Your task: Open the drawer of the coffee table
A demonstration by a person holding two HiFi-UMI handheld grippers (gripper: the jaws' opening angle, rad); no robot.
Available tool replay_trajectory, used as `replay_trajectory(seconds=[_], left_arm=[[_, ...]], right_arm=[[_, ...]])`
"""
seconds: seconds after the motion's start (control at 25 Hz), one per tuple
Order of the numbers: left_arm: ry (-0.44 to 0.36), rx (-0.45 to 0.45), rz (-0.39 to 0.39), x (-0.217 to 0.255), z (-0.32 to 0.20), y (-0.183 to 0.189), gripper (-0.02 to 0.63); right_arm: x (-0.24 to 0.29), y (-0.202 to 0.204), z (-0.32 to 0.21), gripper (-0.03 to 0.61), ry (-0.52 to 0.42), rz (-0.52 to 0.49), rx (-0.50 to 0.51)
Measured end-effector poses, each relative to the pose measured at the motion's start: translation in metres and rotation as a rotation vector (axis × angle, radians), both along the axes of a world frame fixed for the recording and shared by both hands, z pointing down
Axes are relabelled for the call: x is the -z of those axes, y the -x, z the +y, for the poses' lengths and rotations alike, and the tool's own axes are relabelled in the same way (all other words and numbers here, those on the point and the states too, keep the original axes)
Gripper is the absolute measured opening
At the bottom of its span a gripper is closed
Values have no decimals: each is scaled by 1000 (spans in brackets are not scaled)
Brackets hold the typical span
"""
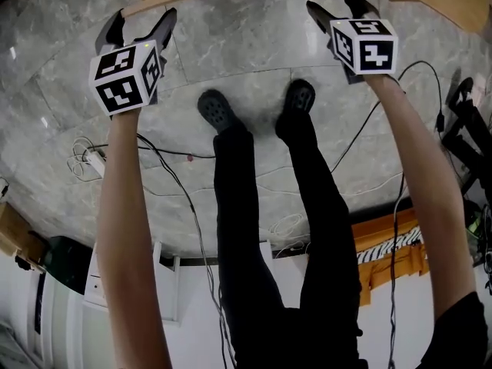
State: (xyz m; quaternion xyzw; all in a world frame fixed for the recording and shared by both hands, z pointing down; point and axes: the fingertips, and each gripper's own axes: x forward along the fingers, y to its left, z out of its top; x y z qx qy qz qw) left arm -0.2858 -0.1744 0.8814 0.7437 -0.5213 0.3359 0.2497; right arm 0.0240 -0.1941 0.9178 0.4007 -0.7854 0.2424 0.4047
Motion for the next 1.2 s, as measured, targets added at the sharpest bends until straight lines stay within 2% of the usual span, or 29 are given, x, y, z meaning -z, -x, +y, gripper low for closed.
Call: replay_trajectory(seconds=[0.16, 0.44, 0.56, 0.72, 1.2], left_arm=[[17, 19, 18, 0, 9, -3, 405], [26, 44, 12, 2, 41, -2, 405], [33, 42, -8, 0, 60, -7, 405], [44, 44, 4, -1, 73, -10, 405], [100, 54, -4, -16, 78, -13, 405]], right_arm=[[2, -4, 11, 281, 30, -27, 6], [3, -5, 46, 281, 65, -8, 60], [2, -11, 64, 281, 79, -15, 45], [2, -13, 73, 281, 81, -24, 27], [-12, -17, 74, 281, 92, -28, 3]])
